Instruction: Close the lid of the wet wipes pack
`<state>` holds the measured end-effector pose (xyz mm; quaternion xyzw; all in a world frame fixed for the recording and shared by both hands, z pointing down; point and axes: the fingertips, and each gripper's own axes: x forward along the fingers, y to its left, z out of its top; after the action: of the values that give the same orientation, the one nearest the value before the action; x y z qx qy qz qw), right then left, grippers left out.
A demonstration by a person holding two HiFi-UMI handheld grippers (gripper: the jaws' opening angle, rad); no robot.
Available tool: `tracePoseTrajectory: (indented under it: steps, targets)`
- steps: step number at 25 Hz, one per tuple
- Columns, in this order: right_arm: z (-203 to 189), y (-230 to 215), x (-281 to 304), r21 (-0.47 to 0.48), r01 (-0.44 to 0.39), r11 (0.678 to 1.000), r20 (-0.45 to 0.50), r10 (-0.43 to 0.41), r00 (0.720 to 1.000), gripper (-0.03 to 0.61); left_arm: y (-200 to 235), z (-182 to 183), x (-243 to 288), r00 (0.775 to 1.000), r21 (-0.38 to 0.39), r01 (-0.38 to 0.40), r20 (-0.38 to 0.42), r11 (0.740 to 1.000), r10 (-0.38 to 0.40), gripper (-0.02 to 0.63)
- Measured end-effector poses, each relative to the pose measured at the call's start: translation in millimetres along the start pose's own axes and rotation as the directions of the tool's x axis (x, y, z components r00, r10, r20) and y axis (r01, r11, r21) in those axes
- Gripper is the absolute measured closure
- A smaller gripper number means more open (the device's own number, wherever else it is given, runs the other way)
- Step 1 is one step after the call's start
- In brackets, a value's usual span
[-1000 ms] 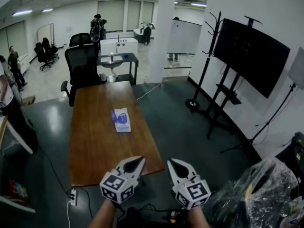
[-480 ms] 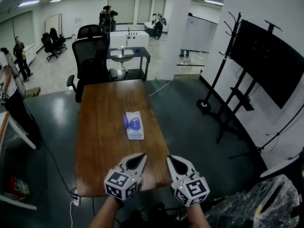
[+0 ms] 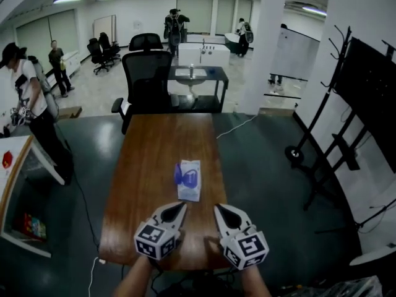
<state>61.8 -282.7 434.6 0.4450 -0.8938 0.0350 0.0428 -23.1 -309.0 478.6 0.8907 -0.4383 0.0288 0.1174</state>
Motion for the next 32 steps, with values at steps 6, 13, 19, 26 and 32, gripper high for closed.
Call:
tracePoseTrajectory:
  steps: [6, 13, 19, 26, 32]
  targets:
    - [0.5, -26.5, 31.8, 0.019, -0.111, 0.994, -0.012, 0.112, 0.994, 0.568, 26.7, 13.9, 27.1, 0.992, 0.034, -0.125, -0.017, 0.992, 0.125, 0.607]
    - [-11.4, -35.4, 65.3, 0.039, -0.141, 0.989, -0.047, 0.143, 0.989, 0.568, 62.5, 13.8, 42.8, 0.976, 0.056, -0.210, -0.041, 0.976, 0.212, 0.607]
    - [-26.5, -30.6, 88.8, 0.053, -0.115, 0.992, -0.096, 0.119, 0.988, 0.568, 116.5, -8.6, 72.1, 0.963, 0.045, -0.251, -0.084, 0.967, 0.254, 0.607]
    - [-53.1, -40.5, 104.7, 0.044, -0.059, 0.997, -0.189, 0.066, 0.980, 0.568, 174.2, -49.1, 113.5, 0.942, 0.038, -0.292, -0.163, 0.956, 0.294, 0.607]
    - [-75.1, -55.7, 114.4, 0.084, -0.029, 0.996, -0.229, 0.047, 0.972, 0.568, 211.8, -87.6, 139.1, 0.911, 0.034, -0.320, -0.262, 0.947, 0.318, 0.607]
